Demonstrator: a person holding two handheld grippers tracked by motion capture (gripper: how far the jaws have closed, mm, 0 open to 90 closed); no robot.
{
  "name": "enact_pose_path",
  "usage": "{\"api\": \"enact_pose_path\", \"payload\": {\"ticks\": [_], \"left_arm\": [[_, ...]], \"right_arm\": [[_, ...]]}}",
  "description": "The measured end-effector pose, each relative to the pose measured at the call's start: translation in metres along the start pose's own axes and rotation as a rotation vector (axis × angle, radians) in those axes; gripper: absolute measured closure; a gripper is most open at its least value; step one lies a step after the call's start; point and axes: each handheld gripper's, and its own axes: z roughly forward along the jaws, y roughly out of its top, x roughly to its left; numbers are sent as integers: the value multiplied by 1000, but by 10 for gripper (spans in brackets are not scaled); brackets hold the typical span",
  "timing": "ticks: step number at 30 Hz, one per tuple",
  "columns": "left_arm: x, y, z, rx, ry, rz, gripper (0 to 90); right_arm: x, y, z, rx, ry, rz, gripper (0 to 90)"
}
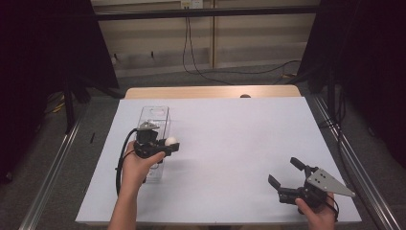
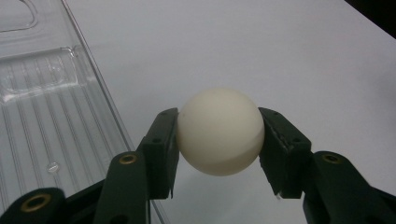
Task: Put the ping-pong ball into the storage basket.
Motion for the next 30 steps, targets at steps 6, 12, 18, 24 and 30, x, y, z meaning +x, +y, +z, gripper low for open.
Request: {"api": "enact_pose_path", "payload": {"ticks": [6, 12, 18, 24, 30], "left_arm": [[1, 0, -2, 5, 2, 10, 510], [1, 0, -2, 7, 4, 12, 510], [1, 0, -3, 1, 8, 2, 510], [2, 0, -4, -10, 7, -10, 510], [4, 0, -6, 0, 11, -1, 510]], "right_arm": [[0, 0, 0, -2, -1, 2, 12], [0, 0, 0, 1, -1, -4, 13], [0, 0, 0, 1, 4, -4, 13], [0, 0, 0, -1, -1, 3, 13], [0, 0, 0, 0, 5, -3, 13]]}}
